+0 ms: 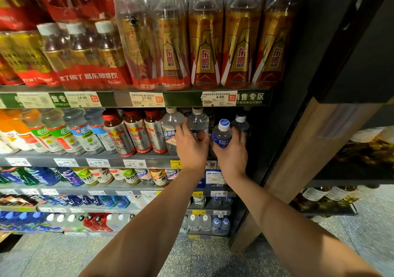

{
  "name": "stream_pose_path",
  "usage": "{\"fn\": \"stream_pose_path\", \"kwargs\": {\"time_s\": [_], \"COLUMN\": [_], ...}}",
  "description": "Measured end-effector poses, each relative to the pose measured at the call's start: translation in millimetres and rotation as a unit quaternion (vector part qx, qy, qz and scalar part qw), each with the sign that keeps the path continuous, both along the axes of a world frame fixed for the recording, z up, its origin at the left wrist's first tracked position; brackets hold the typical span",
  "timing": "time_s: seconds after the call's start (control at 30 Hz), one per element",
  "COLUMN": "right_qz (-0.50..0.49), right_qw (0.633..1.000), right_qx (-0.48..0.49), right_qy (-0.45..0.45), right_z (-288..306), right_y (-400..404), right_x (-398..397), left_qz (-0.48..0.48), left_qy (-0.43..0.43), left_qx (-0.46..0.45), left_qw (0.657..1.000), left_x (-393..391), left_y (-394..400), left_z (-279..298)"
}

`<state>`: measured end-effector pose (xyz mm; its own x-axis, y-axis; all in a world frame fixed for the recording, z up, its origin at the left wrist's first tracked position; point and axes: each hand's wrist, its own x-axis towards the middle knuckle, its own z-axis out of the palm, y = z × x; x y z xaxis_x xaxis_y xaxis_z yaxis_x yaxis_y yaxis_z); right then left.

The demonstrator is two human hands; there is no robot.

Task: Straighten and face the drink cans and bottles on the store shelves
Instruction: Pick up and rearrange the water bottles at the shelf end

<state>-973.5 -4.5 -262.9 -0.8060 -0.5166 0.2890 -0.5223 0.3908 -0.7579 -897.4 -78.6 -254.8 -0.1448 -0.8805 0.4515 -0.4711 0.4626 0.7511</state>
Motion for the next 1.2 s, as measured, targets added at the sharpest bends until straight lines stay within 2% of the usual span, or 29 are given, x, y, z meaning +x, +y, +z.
{"fn": "stream_pose_path", "kwargs": {"time_s": [0.2, 0.4, 0.6, 0.83, 0.97, 1.2], "right_qz": [0.004, 0.019, 0.036, 0.037, 0.069, 0.126], "right_qw": [0.997, 0.996, 0.999, 0.998, 0.993, 0.990], "right_qx": [0.047, 0.078, 0.018, -0.056, -0.095, -0.061], "right_qy": [0.053, 0.031, 0.001, -0.009, 0.008, -0.007], "right_z": [0.3, 0.7, -6.9, -22.4, -31.6, -45.9], "right_y": [-1.1, 0.7, 8.7, 18.7, 20.7, 6.2], "right_x": [3.4, 5.0, 8.5, 24.9, 52.3, 131.6], "left_qz": [-0.015, -0.046, -0.040, -0.043, -0.031, -0.034], "left_qy": [-0.011, 0.031, 0.053, 0.027, -0.003, 0.041], "left_qx": [-0.009, 0.001, 0.127, 0.156, 0.134, 0.166], "left_qw": [1.000, 0.998, 0.990, 0.986, 0.990, 0.985], "left_x": [9.7, 26.9, 32.0, 55.2, 94.3, 186.6], "left_y": [3.1, 3.7, -1.4, -4.2, -3.7, -5.3], "left_z": [-0.6, -9.3, -19.3, -41.5, -50.5, -65.0]}}
